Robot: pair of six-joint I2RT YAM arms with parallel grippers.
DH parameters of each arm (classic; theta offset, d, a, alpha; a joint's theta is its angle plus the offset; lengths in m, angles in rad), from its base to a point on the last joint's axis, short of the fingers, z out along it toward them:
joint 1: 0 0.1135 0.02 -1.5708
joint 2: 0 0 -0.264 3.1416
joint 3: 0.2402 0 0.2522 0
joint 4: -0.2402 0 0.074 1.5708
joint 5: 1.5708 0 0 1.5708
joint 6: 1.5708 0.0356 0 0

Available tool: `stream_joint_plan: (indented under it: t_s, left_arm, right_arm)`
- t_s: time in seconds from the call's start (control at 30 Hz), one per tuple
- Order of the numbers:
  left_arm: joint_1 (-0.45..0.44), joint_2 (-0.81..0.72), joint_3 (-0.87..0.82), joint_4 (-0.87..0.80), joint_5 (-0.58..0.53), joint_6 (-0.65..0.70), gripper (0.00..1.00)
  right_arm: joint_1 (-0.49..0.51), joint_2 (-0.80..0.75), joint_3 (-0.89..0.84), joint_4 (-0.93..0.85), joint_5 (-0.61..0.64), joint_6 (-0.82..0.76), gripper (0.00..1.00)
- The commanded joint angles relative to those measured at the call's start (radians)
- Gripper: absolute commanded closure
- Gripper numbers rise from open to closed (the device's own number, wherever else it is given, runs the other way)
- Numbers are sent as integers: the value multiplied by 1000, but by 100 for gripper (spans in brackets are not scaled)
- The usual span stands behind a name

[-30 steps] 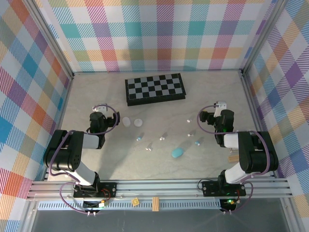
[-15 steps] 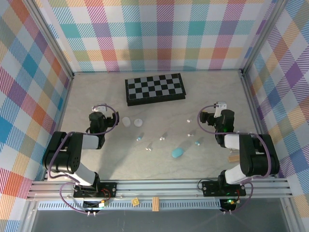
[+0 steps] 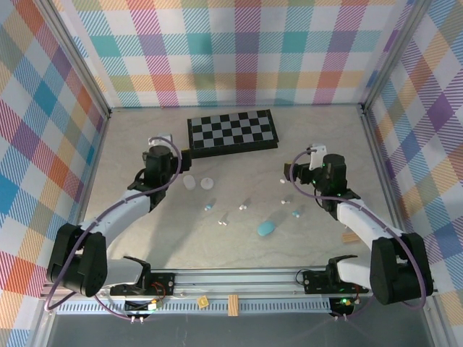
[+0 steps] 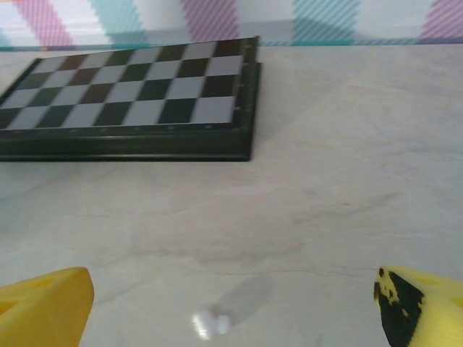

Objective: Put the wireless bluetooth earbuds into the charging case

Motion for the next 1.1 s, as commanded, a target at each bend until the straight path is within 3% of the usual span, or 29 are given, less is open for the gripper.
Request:
stream_joint_plan:
  t_s: [0.0,0.23,0.4,0.7,0.9,1.07]
  left_arm:
    - [-56,33,91,-304,-54,-189,0]
    - [-209,160,222,-526,-214,-452,0]
    - [-232,275,310,-674,-259,-651,0]
    - [-232,456,392,-698,-197,-656,5]
    - [-232,523,403,-674,-178,-667,22]
    - [-233,545,403,-663,-169,-671,30]
  right_arm:
    - [61,-31,40,-91,-61,33,1]
    - [168,-21,60,-106,-85,28,1]
    - [187,3,62,-94,-93,28,1]
    - [195,39,58,-75,-111,24,1]
    - [200,54,58,-69,-121,17,1]
    - [201,58,58,-69,-116,9,1]
